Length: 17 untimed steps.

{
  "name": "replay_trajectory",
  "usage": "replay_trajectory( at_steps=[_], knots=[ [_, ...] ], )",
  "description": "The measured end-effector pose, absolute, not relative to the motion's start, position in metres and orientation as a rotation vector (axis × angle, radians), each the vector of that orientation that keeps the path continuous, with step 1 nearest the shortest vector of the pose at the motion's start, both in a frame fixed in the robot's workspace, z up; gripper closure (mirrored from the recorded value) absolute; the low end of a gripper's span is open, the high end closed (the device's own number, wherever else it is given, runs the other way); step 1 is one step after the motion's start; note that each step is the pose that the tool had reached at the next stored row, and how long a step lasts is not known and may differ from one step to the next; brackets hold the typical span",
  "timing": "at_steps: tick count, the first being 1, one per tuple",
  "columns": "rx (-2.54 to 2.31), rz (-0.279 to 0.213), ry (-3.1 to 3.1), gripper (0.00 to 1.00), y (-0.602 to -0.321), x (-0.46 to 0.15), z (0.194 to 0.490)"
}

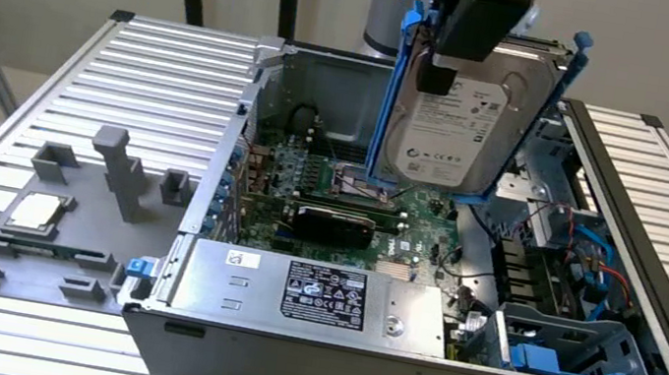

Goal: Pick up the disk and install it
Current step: 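Pick up the disk, then insert the disk into the insertion slot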

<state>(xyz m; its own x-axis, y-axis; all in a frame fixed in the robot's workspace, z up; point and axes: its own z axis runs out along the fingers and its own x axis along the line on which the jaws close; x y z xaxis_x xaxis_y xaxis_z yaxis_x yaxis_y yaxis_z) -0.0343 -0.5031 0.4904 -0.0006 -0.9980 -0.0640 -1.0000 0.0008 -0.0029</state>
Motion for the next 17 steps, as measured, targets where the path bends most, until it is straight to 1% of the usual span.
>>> replay_trajectory(
  at_steps=[17],
  knots=[
    [-2.187,0.067,2.188,1.0,-0.543,0.027,0.482]
  ],
)
